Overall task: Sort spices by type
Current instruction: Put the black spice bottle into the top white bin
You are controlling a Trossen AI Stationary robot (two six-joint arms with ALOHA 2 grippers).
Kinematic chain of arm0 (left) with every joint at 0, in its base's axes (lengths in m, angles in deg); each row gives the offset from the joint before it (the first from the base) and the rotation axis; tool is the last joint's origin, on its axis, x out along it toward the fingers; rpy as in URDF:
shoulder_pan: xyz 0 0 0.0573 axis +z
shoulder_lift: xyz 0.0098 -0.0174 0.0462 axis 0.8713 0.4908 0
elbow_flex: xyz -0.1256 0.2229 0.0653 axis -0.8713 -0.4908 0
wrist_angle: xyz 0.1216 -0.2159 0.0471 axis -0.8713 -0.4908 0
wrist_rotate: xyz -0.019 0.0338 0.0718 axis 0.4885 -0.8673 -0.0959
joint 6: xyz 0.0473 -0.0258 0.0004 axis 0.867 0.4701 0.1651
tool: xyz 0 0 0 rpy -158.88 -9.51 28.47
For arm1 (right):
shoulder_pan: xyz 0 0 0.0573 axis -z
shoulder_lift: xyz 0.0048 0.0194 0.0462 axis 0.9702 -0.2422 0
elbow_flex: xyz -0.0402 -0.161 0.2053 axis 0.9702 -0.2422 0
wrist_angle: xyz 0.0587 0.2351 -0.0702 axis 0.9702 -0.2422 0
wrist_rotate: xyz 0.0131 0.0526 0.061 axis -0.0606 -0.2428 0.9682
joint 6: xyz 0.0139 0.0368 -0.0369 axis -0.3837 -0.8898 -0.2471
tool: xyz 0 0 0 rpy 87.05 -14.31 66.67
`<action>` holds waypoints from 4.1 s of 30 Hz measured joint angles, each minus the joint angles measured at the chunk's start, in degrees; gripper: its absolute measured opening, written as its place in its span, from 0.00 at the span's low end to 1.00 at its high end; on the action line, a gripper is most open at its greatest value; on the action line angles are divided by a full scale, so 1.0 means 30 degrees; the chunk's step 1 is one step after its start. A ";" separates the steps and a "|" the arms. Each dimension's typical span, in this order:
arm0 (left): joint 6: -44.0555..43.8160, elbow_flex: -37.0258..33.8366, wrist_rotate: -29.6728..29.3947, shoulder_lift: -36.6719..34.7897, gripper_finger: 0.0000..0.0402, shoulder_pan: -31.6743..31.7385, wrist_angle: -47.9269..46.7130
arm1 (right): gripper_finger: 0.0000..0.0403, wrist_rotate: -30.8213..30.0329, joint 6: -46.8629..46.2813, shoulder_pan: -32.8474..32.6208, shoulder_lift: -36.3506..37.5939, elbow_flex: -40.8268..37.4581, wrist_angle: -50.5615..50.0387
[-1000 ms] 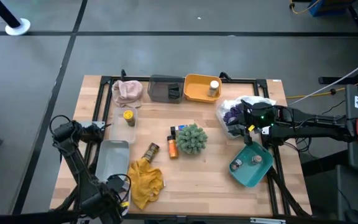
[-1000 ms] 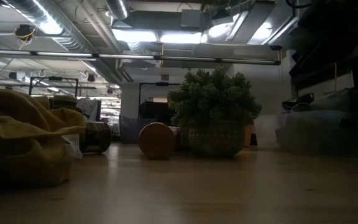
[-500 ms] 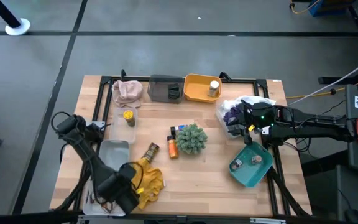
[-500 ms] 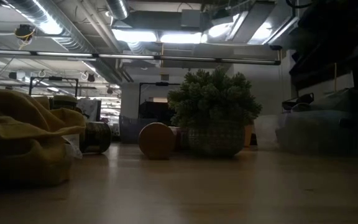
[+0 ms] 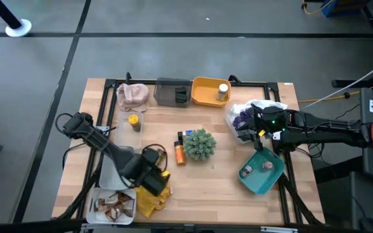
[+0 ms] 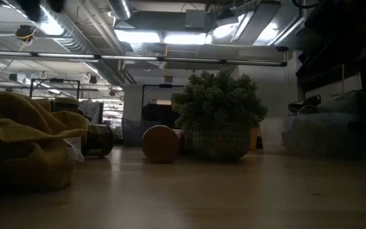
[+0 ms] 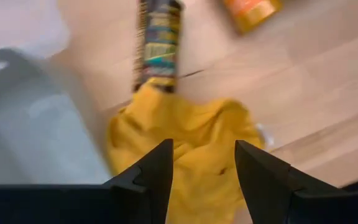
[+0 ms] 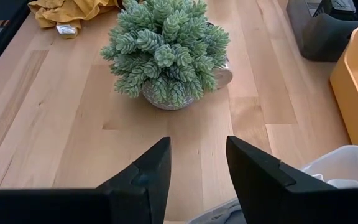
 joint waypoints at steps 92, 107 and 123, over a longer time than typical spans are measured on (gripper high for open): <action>0.8686 -0.9912 0.3659 0.1087 0.36 0.9196 1.7105 | 0.38 0.0003 -0.0503 -0.0007 -0.0003 0.0001 -0.0338; 0.9695 -0.9912 0.3722 -0.2445 0.38 0.8913 1.5574 | 0.38 0.0003 -0.0503 0.0000 -0.0003 0.0000 -0.0331; 0.6708 -0.9912 -0.1850 -0.6769 0.38 0.4640 0.9402 | 0.38 0.0003 -0.0495 0.0000 0.0000 -0.0007 -0.0346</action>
